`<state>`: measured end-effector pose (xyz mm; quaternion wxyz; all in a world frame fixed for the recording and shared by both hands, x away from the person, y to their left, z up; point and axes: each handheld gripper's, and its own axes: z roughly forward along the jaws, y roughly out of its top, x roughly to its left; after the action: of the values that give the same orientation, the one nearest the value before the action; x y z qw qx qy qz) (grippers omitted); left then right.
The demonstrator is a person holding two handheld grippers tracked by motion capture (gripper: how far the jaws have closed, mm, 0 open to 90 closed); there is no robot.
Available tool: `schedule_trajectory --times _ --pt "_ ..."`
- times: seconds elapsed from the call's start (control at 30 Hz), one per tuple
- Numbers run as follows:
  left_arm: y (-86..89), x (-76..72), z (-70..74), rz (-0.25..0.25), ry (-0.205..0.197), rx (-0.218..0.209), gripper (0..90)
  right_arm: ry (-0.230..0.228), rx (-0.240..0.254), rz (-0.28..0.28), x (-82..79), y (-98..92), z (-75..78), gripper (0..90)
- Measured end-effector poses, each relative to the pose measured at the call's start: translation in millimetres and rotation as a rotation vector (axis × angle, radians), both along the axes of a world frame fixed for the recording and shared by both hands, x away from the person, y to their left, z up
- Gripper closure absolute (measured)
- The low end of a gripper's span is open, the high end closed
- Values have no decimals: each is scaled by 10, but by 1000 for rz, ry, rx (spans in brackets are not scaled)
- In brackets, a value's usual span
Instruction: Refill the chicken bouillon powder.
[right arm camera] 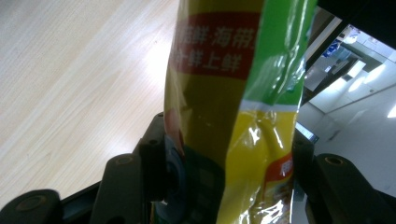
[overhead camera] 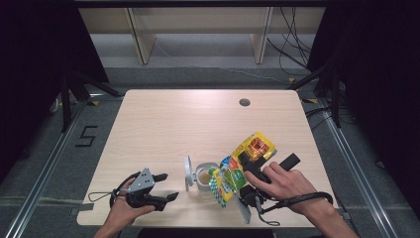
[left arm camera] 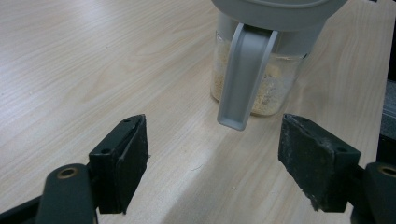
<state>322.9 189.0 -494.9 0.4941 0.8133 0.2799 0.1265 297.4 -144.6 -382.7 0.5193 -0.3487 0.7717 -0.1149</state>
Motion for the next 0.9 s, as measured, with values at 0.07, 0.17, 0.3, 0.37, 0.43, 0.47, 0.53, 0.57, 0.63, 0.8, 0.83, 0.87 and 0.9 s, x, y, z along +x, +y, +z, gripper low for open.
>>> schedule_trajectory --times 0.07,0.17,0.3,0.37,0.43,0.47,0.53,0.57,0.63,0.8,0.83,0.87,0.9 --pt "1 3 1 -4 -5 4 240 6 -2 -4 0 -2 2 496" --pt "4 4 2 -6 -4 10 240 10 -2 -7 0 -5 1 496" --pt "5 3 2 -6 -4 10 240 0 3 -1 3 -7 0 496" --pt "1 1 1 -3 -4 4 240 -2 1 -1 3 -7 -2 498" --pt "1 1 2 -2 -4 4 240 -2 -2 0 3 -7 -6 499" --pt "13 12 8 -12 -19 22 240 -1 1 -2 3 -7 -5 500" --pt "4 1 3 -5 -4 9 240 -1 2 -2 2 -8 -3 501" --pt "9 3 5 -5 -6 15 240 -3 -1 -3 1 -8 -2 501" --pt "8 4 5 -4 -7 14 240 -1 0 -4 -1 -9 -2 502" --pt "9 4 6 -5 -8 16 240 8 0 -9 -1 -12 0 503" --pt "8 4 5 -4 -6 14 240 9 0 -8 -1 -13 0 503" --pt "8 4 5 -4 -7 15 240 9 1 -9 -1 -13 0 503" --pt "7 1 4 -1 -4 12 240 10 2 -9 -1 -14 -1 503"
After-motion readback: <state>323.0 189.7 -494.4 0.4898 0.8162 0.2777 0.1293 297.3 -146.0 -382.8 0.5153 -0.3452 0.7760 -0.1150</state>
